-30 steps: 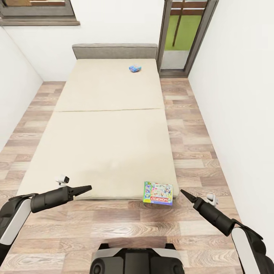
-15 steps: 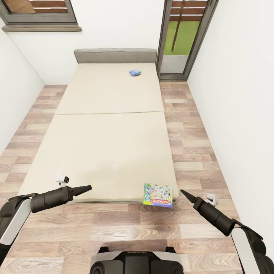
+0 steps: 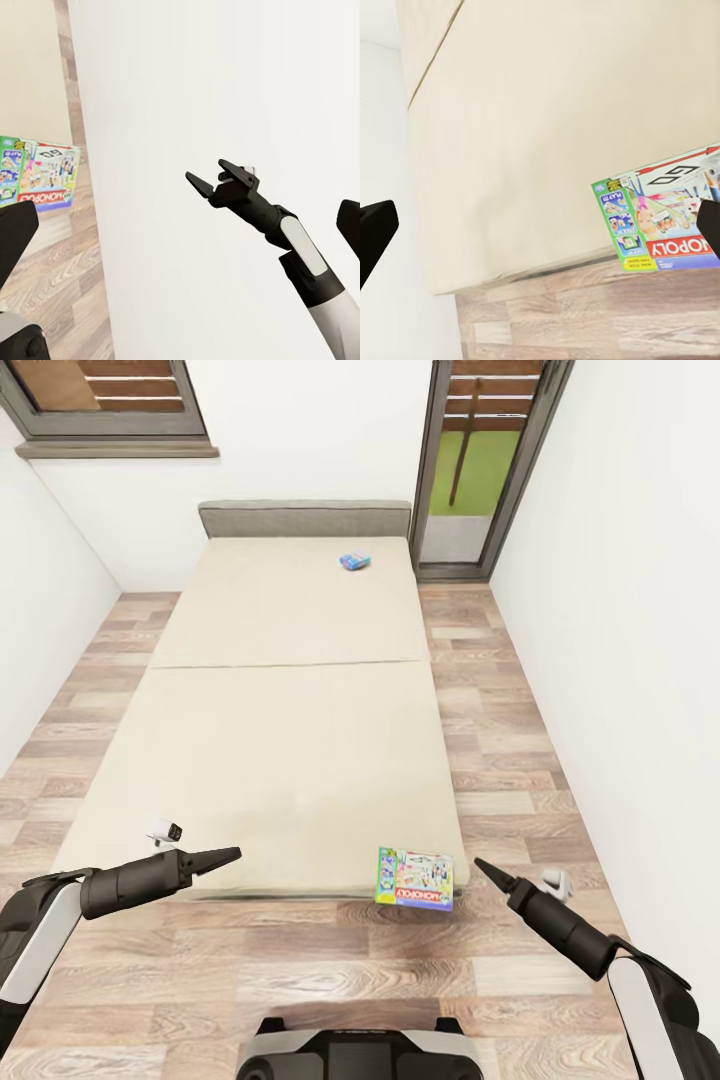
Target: Put all the toys in the child's room - the three board games (two on the bed and one on the table), the two jigsaw puzzles on the table, and the tennis ball on the table - inside the toy box on the table in the child's room.
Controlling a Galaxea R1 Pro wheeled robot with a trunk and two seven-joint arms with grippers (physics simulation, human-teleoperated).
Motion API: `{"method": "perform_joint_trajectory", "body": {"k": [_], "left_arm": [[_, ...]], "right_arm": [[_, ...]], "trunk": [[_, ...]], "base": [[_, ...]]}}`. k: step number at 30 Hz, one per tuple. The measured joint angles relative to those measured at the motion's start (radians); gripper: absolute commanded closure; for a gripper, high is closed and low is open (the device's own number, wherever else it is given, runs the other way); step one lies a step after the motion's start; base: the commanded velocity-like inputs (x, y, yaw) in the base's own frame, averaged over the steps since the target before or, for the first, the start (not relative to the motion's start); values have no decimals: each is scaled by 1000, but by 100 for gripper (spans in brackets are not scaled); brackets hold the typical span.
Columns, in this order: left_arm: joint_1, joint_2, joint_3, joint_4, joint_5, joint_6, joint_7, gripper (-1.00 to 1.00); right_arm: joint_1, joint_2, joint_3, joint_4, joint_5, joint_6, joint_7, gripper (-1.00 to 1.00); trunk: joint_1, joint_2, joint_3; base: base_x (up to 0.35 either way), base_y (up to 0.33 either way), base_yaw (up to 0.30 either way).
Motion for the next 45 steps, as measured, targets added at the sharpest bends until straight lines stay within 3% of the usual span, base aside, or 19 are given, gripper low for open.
{"method": "perform_joint_trajectory", "body": {"k": [45], "left_arm": [[0, -1, -5, 0, -1, 0, 2, -100]], "right_arm": [[-1, -1, 0, 33, -1, -32, 5, -100]], "trunk": [[0, 0, 72]], "base": [[0, 0, 0]]}}
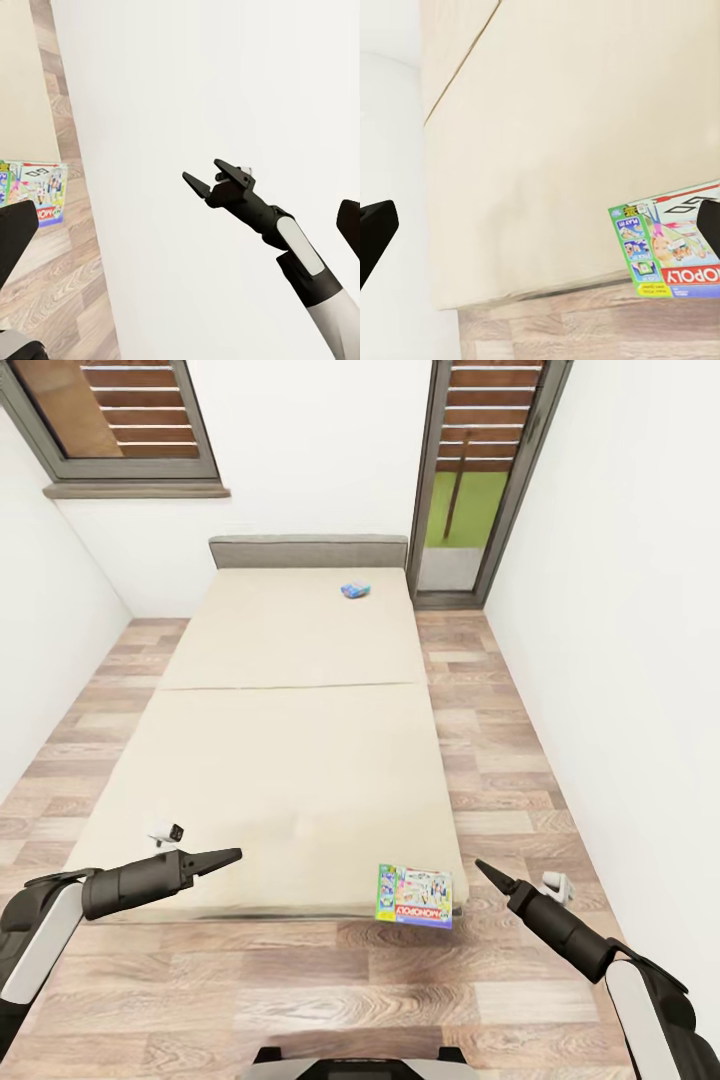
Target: Put all the toys in the child's room - the three board games (two on the bed and one on the table), the two jigsaw puzzles on the table, and the tennis ball on the table - inside the toy box on the table in the child's room.
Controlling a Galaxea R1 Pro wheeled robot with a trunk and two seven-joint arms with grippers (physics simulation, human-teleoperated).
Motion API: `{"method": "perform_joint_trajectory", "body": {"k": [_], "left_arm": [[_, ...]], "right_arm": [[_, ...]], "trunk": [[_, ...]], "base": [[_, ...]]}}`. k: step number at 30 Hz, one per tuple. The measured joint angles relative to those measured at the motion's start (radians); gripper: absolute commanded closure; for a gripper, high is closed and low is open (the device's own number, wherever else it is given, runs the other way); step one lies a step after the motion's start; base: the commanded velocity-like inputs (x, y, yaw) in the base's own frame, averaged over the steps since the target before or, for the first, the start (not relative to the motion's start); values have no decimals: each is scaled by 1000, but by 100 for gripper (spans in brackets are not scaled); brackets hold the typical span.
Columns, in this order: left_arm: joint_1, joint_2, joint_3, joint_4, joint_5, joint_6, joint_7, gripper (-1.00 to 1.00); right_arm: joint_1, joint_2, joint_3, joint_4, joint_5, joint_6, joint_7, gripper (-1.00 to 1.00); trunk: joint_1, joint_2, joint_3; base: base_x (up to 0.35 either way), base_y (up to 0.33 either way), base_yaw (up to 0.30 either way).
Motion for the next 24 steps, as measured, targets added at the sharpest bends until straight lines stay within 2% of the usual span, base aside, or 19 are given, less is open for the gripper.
{"method": "perform_joint_trajectory", "body": {"k": [24], "left_arm": [[0, 0, 0, 0, -1, 0, 0, -100]], "right_arm": [[0, 1, 0, 0, 0, 0, 0, -100]], "trunk": [[0, 0, 38]], "base": [[0, 0, 0]]}}
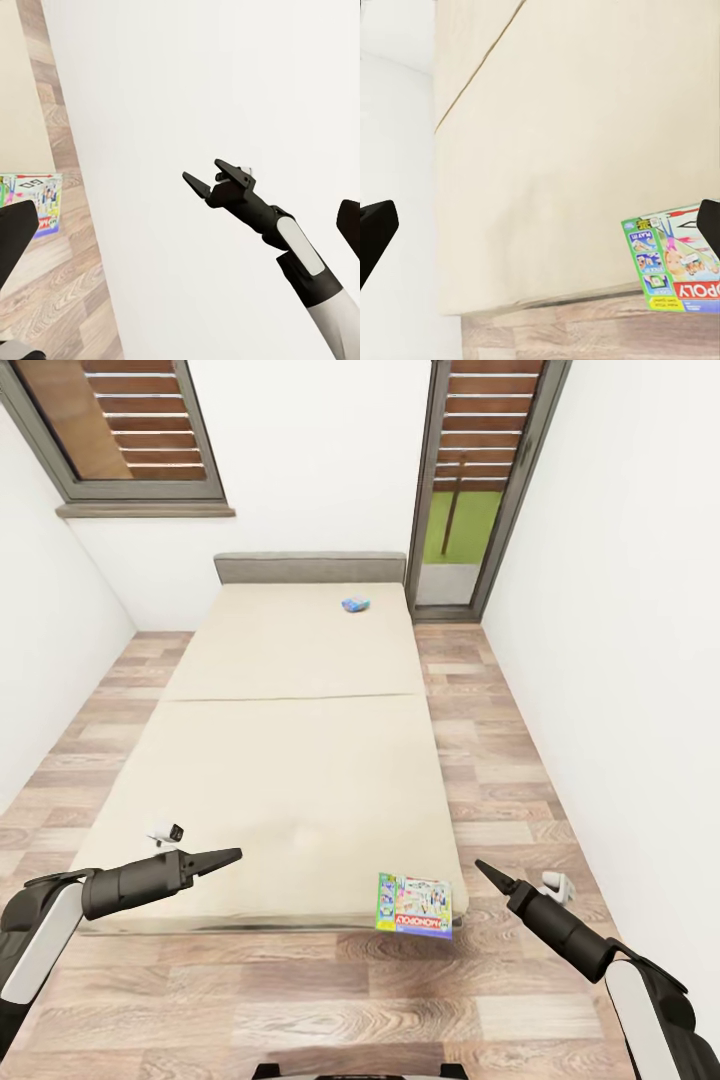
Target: Put all the toys in the child's room - the three board games (two on the bed and one on the table), the two jigsaw puzzles on the table, and the tennis ball on the table - inside the toy box on the table in the child's room.
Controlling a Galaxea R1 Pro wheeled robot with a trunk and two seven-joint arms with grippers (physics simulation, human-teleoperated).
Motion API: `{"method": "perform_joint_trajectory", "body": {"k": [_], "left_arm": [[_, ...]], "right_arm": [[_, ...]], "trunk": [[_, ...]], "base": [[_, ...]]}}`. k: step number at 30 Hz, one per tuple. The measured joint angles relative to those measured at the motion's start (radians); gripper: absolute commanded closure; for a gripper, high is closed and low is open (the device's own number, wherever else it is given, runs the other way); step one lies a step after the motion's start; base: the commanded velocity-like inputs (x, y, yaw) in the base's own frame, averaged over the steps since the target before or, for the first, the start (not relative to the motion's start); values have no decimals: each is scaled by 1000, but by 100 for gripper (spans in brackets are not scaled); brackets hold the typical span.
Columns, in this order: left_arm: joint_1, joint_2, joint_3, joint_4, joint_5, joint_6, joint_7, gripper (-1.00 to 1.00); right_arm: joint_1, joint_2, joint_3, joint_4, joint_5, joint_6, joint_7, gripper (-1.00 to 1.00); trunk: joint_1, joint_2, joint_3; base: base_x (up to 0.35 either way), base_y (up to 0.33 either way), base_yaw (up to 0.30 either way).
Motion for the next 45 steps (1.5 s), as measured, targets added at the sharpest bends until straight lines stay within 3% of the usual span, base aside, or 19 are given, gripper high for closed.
{"method": "perform_joint_trajectory", "body": {"k": [21, 31, 45], "left_arm": [[0, 0, -4, 0, -1, 0, 3, -100], [0, 0, -4, 0, 0, 1, 45, -100], [0, 0, -5, 0, 1, 0, 51, -100]], "right_arm": [[0, 1, 0, 1, 0, -1, -2, -100], [0, 1, 0, 2, 1, -1, -2, -100], [0, 1, 0, 2, 1, -2, -2, -100]], "trunk": [[0, 0, 34], [0, 0, 50], [0, 0, 72]], "base": [[0, 0, 0], [0, 0, 0], [0, 0, 0]]}}
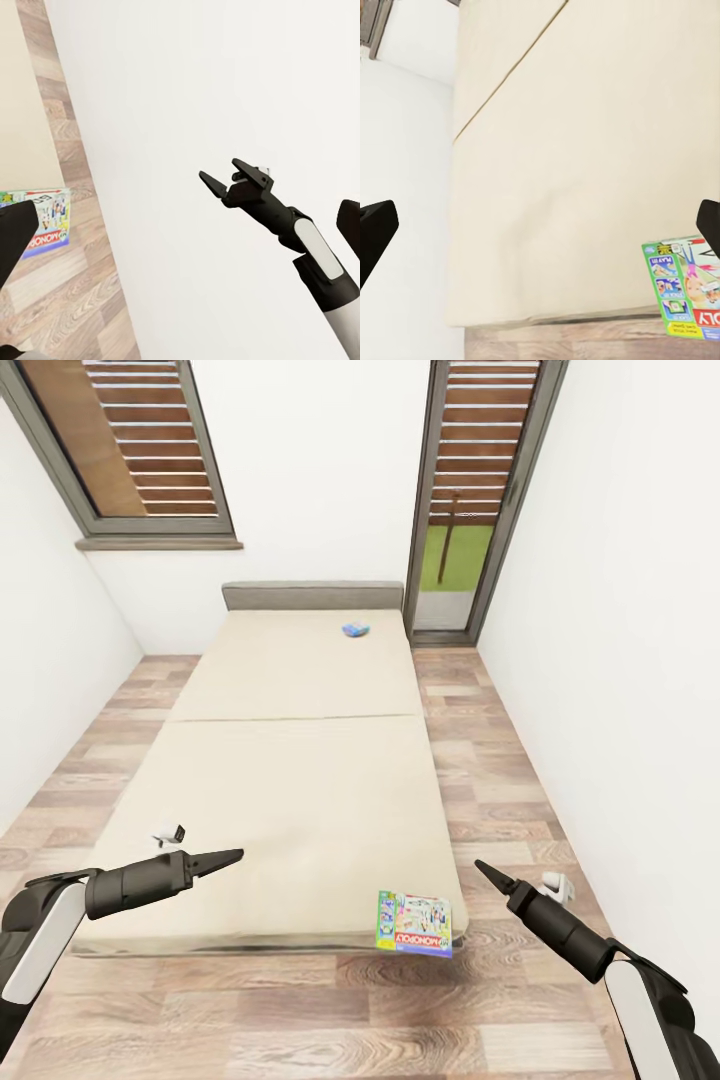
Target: Put all the toys in the child's room - the three board games (two on the bed and one on the table), the two jigsaw puzzles on the table, and the tennis ball on the table - inside the toy box on the table in the child's room.
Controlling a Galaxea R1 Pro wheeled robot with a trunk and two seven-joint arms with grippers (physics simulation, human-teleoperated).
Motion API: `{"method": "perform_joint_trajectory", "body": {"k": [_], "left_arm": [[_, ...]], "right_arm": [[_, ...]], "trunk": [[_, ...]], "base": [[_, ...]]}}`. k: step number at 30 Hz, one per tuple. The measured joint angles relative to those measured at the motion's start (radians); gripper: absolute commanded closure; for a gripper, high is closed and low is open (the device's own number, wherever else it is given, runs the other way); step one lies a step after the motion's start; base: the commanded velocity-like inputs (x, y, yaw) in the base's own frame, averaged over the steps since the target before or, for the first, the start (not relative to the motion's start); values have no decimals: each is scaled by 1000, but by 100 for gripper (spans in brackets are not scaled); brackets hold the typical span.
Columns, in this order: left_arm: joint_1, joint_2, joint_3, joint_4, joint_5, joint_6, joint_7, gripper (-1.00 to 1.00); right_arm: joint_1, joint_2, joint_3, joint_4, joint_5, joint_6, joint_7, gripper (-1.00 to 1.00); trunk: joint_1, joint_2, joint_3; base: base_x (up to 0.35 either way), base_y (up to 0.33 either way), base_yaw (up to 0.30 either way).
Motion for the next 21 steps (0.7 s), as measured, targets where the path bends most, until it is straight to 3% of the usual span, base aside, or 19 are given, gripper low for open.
{"method": "perform_joint_trajectory", "body": {"k": [21], "left_arm": [[0, -3, 0, -1, 0, 0, 1, -100]], "right_arm": [[0, 0, 0, 0, -1, 0, 0, -100]], "trunk": [[0, 0, 34]], "base": [[0, 0, 0]]}}
